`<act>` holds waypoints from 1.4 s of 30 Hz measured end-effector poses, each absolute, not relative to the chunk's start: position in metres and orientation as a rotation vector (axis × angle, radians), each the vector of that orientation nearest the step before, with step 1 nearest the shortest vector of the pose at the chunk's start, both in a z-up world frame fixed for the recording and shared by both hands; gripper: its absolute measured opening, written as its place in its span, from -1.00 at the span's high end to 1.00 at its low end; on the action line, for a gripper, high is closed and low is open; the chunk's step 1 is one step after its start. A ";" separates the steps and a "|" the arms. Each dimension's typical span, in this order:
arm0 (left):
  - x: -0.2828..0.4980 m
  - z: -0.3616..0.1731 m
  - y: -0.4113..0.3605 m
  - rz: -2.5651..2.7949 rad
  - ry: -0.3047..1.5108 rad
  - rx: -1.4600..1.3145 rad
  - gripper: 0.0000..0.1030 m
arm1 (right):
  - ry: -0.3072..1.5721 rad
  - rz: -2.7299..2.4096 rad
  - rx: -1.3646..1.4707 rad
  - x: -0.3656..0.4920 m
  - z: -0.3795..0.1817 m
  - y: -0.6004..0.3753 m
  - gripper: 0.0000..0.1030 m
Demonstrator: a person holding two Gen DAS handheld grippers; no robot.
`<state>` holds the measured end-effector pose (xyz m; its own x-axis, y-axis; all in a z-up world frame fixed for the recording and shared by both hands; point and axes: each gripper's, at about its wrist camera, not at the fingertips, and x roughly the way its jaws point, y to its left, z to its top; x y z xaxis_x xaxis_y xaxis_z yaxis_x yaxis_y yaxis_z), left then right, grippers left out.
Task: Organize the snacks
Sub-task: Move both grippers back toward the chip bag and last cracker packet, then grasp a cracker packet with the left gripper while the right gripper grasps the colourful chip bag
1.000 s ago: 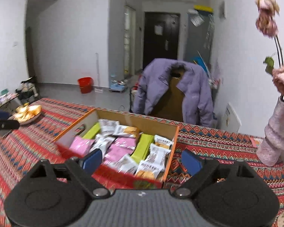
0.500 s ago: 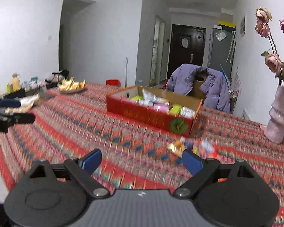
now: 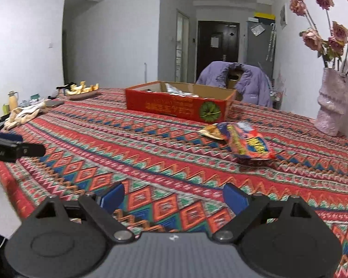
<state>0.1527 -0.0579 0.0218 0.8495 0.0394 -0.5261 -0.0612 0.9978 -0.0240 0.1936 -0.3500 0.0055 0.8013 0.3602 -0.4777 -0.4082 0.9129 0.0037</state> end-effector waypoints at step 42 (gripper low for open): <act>0.478 -0.021 -0.238 -0.376 0.707 0.080 0.07 | 0.608 0.240 0.091 0.455 -0.023 -0.448 -0.29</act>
